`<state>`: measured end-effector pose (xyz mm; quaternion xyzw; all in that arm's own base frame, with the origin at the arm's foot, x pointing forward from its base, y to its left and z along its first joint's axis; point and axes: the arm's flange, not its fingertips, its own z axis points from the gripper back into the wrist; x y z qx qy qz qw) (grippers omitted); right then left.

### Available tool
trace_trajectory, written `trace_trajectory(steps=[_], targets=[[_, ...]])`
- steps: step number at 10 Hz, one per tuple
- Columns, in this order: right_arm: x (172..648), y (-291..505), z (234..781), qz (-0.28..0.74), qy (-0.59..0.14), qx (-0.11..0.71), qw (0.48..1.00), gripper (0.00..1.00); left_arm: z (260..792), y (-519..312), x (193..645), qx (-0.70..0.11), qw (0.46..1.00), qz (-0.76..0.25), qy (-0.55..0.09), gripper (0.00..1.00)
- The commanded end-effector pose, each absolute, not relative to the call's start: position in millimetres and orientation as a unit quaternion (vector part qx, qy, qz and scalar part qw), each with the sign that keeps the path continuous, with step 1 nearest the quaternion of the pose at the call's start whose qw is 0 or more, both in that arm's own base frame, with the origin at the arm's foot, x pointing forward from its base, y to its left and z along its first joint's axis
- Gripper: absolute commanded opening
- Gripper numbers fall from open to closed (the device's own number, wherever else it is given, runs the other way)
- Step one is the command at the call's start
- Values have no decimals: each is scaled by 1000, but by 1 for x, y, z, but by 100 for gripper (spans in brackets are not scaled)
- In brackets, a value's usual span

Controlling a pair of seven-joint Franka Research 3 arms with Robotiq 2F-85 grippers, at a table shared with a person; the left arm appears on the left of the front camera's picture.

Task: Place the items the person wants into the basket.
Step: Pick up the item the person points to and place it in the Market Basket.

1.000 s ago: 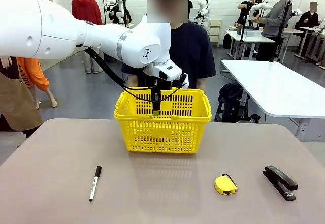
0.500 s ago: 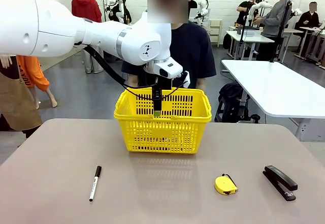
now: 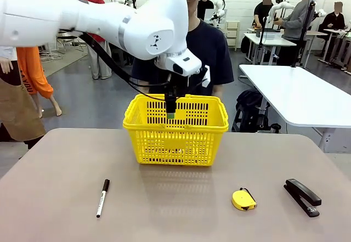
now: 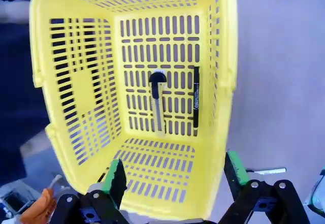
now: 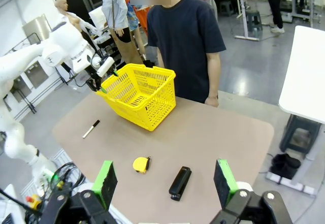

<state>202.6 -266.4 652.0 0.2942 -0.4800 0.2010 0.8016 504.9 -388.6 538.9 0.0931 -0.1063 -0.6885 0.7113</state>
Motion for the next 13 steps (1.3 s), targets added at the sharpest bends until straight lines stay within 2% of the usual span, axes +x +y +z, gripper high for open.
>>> trace_trajectory(steps=[1,2,4,5,7,10,11,13], targets=[[204,-266,652,208,-491,299,791,100,558,-371,465,116,699,-688,-158,100],[204,-266,652,208,-491,299,791,100,579,-364,449,115,705,-680,-166,100],[204,-266,652,208,-491,299,791,100,631,-319,407,85,761,-626,-148,100],[204,-266,652,208,-491,299,791,100,661,-276,380,72,790,-591,-145,100],[204,-266,652,208,-491,299,791,100,718,-155,323,27,831,-518,-201,100],[204,-266,652,208,-491,299,791,100,712,-34,268,-14,856,-455,-244,100],[204,-266,652,208,-491,299,791,100,697,-7,267,-52,858,-441,-258,100],[204,-266,652,208,-491,299,791,100,664,18,270,-96,821,-447,-340,100]])
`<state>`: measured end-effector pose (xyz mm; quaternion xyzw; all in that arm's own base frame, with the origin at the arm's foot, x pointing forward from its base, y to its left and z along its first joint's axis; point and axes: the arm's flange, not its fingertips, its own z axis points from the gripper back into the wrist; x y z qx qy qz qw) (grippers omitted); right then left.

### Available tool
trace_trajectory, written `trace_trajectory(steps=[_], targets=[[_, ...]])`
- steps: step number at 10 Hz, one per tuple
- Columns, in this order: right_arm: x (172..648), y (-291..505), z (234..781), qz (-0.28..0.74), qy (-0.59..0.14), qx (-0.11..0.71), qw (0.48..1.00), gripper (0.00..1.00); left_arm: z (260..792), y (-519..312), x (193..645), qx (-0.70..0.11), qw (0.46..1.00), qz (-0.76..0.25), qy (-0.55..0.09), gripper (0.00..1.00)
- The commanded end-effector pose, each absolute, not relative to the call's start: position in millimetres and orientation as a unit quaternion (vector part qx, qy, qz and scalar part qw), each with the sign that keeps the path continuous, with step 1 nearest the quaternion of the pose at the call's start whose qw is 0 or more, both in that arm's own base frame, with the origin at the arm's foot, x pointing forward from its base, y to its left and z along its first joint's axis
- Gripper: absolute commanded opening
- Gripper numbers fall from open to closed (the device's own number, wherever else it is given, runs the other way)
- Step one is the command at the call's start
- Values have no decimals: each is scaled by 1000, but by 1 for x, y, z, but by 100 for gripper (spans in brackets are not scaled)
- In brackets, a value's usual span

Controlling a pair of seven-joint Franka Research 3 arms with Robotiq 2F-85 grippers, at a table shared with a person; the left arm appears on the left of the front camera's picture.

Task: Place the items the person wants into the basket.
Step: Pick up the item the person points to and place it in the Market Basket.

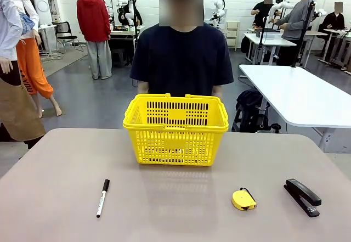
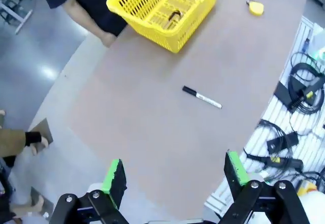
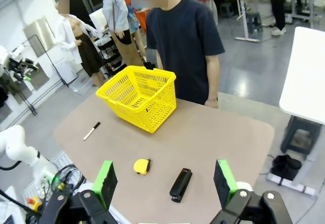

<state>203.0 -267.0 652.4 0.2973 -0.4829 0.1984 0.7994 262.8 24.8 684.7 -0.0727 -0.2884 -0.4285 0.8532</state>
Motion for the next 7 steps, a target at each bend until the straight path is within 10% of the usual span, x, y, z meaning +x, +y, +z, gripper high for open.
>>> trace_trajectory(steps=[1,7], targets=[[204,-266,652,208,-491,299,791,100,648,30,279,-111,807,-452,-364,100],[204,-266,652,208,-491,299,791,100,641,66,352,-218,737,-488,-414,100]])
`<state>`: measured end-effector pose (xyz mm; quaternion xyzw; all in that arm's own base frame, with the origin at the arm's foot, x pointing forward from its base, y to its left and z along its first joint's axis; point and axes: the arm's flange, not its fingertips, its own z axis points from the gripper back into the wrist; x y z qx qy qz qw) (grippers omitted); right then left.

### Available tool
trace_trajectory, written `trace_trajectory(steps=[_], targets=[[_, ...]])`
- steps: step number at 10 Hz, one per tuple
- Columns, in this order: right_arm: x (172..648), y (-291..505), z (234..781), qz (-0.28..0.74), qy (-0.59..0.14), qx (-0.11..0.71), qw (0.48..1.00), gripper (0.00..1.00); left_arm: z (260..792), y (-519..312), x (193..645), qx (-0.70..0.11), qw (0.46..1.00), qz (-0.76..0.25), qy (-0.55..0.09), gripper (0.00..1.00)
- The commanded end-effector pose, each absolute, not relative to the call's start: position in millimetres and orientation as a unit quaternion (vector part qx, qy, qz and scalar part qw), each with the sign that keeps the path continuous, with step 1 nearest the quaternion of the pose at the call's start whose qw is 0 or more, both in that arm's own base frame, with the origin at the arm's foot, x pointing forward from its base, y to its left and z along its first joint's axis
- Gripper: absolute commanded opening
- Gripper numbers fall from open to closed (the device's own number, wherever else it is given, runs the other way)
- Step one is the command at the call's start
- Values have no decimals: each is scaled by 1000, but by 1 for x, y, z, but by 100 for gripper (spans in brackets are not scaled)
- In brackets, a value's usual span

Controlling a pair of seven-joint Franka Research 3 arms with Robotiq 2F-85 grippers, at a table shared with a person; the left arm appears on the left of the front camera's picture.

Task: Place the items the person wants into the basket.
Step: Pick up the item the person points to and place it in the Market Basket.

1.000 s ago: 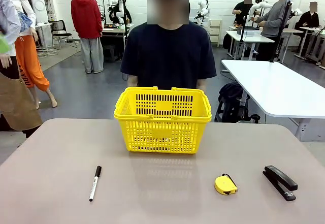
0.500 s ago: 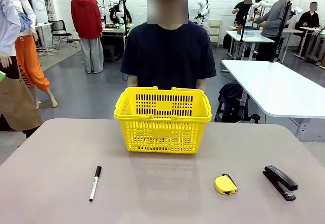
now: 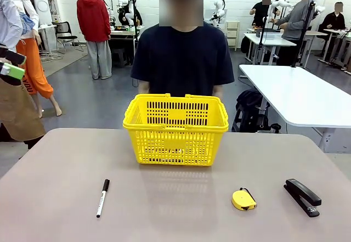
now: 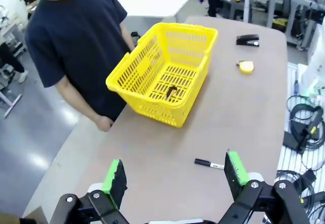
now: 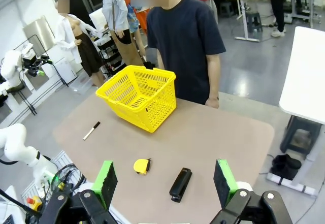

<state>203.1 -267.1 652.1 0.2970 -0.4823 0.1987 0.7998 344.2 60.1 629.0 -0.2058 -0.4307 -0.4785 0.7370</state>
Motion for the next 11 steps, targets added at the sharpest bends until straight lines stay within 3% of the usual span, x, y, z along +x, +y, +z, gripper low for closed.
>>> trace_trajectory(steps=[1,3,7,11], targets=[[204,-266,652,208,-491,299,791,100,643,71,357,-215,744,-490,-400,100],[204,-266,652,208,-491,299,791,100,644,70,364,-191,763,-504,-355,100],[204,-266,652,208,-491,299,791,100,639,66,359,-114,740,-556,-360,100],[204,-266,652,208,-491,299,791,100,644,65,362,-129,743,-553,-354,100]])
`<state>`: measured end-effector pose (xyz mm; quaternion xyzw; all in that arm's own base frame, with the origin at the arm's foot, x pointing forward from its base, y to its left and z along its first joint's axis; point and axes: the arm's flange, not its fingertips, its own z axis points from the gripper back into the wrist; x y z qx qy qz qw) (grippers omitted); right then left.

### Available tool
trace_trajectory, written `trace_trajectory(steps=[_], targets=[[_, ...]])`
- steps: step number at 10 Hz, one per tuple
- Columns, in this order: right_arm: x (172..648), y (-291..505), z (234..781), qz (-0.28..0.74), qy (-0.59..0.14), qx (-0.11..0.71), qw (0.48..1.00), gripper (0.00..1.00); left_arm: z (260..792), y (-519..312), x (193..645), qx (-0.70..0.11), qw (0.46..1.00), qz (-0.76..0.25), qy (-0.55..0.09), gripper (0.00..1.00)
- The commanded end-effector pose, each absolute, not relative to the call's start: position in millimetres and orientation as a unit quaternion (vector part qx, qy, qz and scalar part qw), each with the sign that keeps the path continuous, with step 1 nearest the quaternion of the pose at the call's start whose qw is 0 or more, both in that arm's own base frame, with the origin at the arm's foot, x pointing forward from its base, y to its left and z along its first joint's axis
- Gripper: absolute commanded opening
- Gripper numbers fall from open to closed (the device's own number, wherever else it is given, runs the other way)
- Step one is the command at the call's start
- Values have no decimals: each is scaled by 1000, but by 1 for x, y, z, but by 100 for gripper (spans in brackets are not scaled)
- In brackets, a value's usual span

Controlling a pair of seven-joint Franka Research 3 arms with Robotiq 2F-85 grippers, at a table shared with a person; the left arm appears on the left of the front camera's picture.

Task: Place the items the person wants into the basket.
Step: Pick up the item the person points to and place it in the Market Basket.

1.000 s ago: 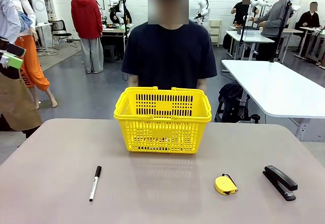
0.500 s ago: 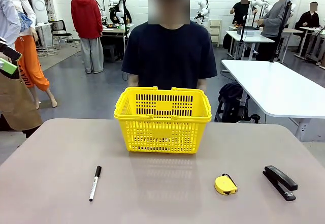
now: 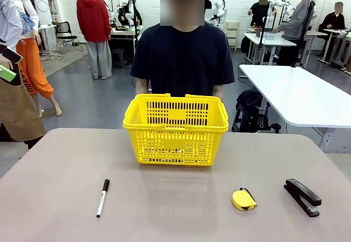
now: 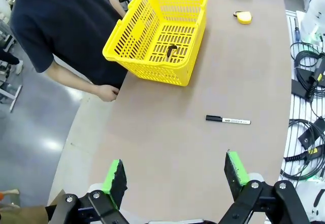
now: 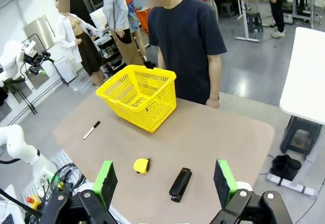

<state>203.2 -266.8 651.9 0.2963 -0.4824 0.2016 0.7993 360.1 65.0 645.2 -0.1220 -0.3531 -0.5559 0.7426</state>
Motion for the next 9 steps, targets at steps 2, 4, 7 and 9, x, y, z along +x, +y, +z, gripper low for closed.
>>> trace_trajectory(steps=[2,4,7,9], targets=[[204,-266,652,208,-491,299,791,100,644,65,362,-129,743,-553,-354,100],[204,-266,652,208,-491,299,791,100,644,65,362,-129,743,-553,-354,100],[204,-266,652,208,-491,299,791,100,644,65,362,-129,743,-553,-354,100],[204,-266,652,208,-491,299,791,100,646,97,368,-197,718,-580,-331,100]])
